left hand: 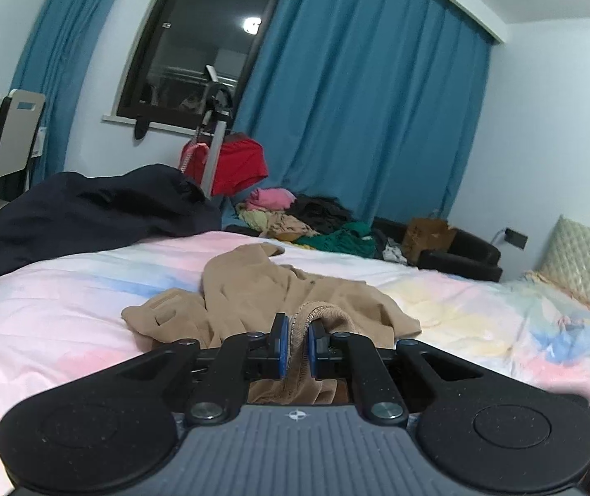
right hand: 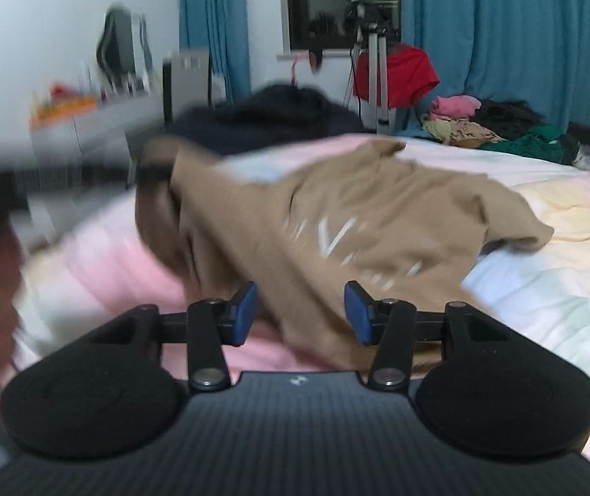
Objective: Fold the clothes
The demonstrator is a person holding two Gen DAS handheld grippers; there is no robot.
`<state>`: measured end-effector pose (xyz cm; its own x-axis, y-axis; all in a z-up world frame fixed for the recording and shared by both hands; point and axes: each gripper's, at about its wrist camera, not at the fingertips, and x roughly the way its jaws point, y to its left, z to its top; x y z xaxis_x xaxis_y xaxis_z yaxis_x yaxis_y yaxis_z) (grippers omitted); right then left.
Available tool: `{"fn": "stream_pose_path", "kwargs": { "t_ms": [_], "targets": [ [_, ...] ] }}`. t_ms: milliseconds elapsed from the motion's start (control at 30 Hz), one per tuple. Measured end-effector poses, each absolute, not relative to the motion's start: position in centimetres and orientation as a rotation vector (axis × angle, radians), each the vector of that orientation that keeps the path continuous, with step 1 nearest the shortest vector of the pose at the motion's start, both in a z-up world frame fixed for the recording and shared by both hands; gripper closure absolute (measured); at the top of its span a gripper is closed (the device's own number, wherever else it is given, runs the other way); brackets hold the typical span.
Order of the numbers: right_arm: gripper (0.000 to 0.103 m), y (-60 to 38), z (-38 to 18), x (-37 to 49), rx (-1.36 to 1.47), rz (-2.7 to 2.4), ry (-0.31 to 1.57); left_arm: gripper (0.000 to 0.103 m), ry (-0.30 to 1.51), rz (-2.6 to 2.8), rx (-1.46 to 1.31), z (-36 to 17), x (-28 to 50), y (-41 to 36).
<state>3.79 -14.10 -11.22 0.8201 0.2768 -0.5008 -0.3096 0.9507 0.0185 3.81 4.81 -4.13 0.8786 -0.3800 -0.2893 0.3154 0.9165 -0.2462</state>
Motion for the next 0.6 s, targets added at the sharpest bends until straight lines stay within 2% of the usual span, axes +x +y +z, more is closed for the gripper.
{"fn": "stream_pose_path", "kwargs": {
  "t_ms": [167,233,333,600],
  "targets": [
    [0.056,-10.0,-14.8,4.5,-0.297,0.147,0.491,0.093,0.336,-0.34,-0.23,-4.5,4.1,5.3],
    [0.056,-10.3,-15.2,4.6,-0.309,0.119,0.493,0.093,0.341,-0.329,-0.237,-4.7,4.2,5.4],
    [0.056,-11.2,-15.0,4.6,-0.283,0.097,0.501,0.093,0.348,-0.314,-0.238,-4.9,4.2,5.3],
    [0.055,-18.2,-10.1,3.7,-0.087,-0.033,0.392,0.093,0.368,-0.367,-0.226,-5.4,3.6,4.4]
  ]
}}
